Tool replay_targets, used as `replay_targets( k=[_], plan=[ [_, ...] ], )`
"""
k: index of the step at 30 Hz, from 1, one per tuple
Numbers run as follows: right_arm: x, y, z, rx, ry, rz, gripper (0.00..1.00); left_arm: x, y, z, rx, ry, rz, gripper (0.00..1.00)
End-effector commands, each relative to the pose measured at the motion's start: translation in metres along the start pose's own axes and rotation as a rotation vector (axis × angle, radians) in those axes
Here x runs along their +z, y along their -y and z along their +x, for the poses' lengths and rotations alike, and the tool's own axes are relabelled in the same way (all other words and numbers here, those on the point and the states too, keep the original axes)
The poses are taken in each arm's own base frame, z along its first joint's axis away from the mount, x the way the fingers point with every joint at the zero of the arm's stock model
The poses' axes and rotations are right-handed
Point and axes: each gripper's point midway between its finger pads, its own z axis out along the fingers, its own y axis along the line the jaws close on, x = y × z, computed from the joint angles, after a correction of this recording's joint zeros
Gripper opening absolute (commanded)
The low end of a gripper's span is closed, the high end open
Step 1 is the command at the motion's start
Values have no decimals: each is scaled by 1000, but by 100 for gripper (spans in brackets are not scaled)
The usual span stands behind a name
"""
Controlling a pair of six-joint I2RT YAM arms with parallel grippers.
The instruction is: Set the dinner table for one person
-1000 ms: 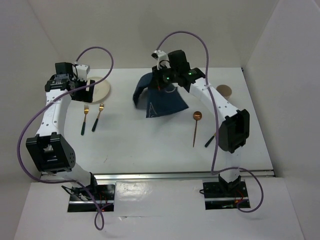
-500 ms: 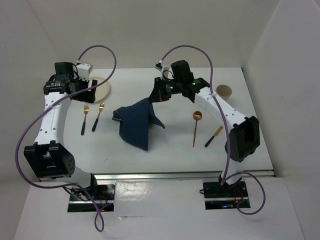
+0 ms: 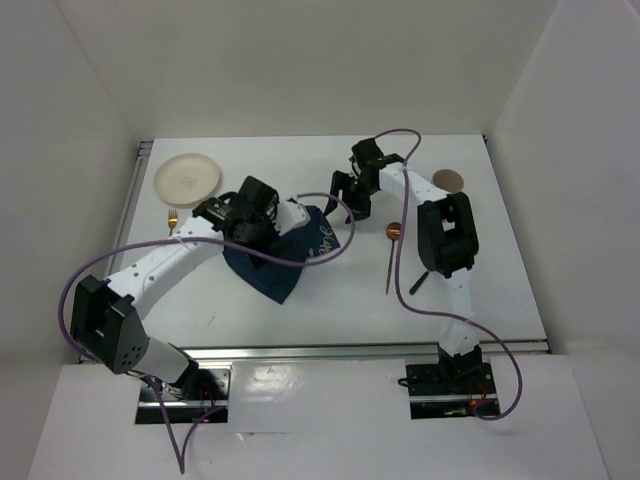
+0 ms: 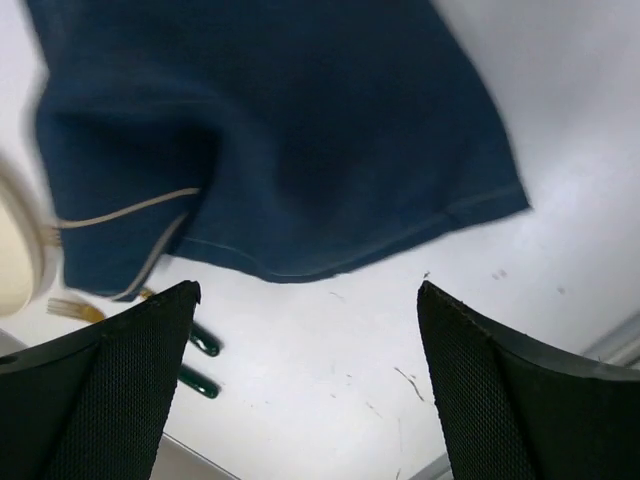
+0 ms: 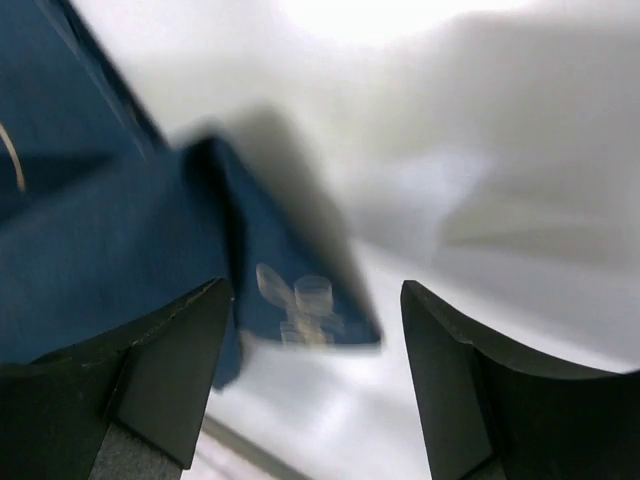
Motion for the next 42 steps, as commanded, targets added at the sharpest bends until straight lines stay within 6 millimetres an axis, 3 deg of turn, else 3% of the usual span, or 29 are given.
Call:
replay_targets(
  k=[1,2,4,5,10,13,20,23,27,29,30,31,32,34,36,38,39,40,41,42],
  plan=[
    [-50,-10,9,-24,90,17,77,-2,36,13,134,-29,43,96],
    [-46,3,23,-11,68,46,77,1,46,18,156,-51,48,98],
    [-53,4,28,-38,81,39,77,13,69,24,199,-90,54,100],
    [-48,11,38,-28,56,53,76,18,73,26,201,-99,51,100],
    [-36,7,55,-91,53,124,74,38,84,19,129,-84,16,100],
    [-28,4,57,-122,77,159,74,48,91,21,136,-76,-1,100],
    [-8,7,55,-164,69,191,74,64,146,34,195,-131,183,100],
    [6,26,68,-166,9,262,73,74,142,49,187,-193,124,100],
    [11,16,71,-229,26,267,73,87,128,62,169,-264,15,100],
    [19,24,78,-233,1,307,73,88,127,59,143,-263,2,97],
    [21,26,80,-230,-12,315,70,90,128,62,147,-276,5,90],
    [23,29,80,-229,-18,332,58,92,128,60,137,-276,3,86],
    [24,32,79,-229,-19,348,52,92,128,60,137,-276,3,83],
    [25,38,85,-226,-37,360,48,92,125,61,128,-279,0,77],
    [20,33,81,-232,-1,337,35,91,126,60,97,-265,38,69],
    [23,35,90,-238,-20,317,25,91,126,57,90,-245,58,62],
    [19,31,86,-242,-1,305,10,92,126,57,94,-243,73,57],
    [20,32,90,-240,-15,300,3,91,125,53,100,-226,70,52],
    [20,32,90,-240,-15,300,0,91,123,54,98,-225,83,48],
    [21,29,90,-240,-13,284,0,92,122,55,78,-223,102,35]
  ],
)
